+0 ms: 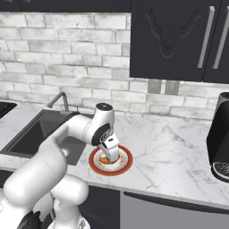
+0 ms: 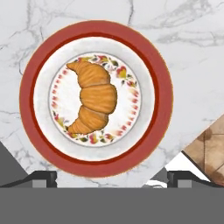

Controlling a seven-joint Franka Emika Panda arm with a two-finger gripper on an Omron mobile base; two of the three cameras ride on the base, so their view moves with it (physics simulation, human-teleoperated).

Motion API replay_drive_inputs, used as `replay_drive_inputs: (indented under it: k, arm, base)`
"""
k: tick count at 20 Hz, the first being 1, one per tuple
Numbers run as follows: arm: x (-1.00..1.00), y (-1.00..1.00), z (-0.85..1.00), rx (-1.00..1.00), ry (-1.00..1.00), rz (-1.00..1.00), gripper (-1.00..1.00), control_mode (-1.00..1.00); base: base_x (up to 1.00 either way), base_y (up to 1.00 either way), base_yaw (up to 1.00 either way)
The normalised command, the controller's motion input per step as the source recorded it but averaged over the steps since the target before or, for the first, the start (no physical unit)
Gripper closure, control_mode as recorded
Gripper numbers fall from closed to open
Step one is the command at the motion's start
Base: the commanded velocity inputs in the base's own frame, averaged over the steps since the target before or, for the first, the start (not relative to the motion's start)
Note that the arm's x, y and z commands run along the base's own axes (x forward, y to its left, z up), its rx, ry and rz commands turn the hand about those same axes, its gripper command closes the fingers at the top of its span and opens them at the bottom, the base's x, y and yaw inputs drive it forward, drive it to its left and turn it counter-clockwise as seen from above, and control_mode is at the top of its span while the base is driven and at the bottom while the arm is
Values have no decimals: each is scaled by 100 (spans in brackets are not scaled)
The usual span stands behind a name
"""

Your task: Pick the croissant and place it on the pan. Then turn on the stove to warm the croissant.

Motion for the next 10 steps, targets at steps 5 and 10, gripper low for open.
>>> replay_drive_inputs:
  k: [5, 10]
  arm:
    - [18, 0, -18, 0, 0, 0, -100, -100]
    - [18, -3, -16, 0, 0, 0, -100, -100]
  base:
    - [0, 0, 0]
    - [0, 0, 0]
